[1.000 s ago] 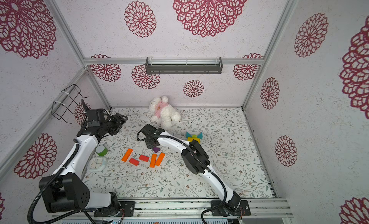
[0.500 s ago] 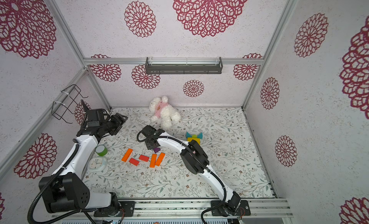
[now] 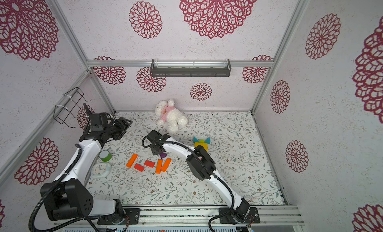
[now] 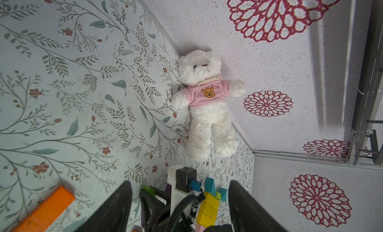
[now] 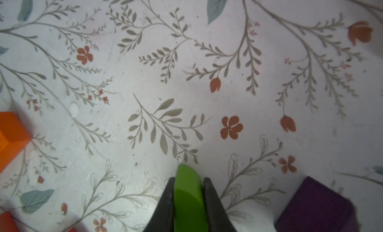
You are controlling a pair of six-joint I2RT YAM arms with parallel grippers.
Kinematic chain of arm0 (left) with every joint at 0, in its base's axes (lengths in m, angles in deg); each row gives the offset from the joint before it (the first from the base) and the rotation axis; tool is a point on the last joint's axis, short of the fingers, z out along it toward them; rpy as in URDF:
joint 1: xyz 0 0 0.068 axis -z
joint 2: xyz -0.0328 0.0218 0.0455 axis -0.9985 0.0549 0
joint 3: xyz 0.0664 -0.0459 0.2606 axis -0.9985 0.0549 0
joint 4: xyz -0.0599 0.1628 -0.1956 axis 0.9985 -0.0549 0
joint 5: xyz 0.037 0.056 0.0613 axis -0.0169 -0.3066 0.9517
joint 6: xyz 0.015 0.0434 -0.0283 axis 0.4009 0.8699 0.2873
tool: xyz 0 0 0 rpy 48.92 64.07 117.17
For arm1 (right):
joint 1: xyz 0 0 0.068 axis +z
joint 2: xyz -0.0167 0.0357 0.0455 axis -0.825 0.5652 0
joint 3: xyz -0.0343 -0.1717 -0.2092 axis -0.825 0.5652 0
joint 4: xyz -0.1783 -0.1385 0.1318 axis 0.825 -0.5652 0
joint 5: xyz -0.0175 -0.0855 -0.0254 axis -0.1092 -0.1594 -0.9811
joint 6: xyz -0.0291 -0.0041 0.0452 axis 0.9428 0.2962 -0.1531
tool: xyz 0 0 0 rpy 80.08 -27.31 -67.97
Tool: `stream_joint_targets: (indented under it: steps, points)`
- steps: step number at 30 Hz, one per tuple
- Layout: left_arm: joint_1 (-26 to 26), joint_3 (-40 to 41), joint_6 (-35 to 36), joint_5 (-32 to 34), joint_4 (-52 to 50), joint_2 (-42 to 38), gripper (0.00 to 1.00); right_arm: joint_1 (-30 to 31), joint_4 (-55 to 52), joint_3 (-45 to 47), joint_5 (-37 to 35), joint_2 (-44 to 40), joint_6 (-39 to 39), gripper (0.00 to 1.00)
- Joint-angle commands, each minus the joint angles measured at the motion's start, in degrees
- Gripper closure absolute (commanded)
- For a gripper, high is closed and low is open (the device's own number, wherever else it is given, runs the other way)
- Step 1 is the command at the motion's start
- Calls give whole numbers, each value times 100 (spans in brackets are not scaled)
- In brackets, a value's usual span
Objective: Assemble a carrot with building blocks
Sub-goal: Pick up the building block from the center of the board.
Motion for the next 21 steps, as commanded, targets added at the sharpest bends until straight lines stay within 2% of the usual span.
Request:
stream_joint_targets:
  steps: [1,13,17,21]
  points:
    - [-53,26,-40,-33,148,-53,25,26,-22,-176,-154,-148,83,79]
    - [-86,94,93,-96,291,-70,24,-59,-181,-60,-441,-1042,475,84]
    - [-88,125,83,-189,406,-55,24,-204,-74,677,-473,-1694,811,84]
    - [-93,189,41,-362,582,-36,24,-514,469,2065,-273,-2620,1310,84]
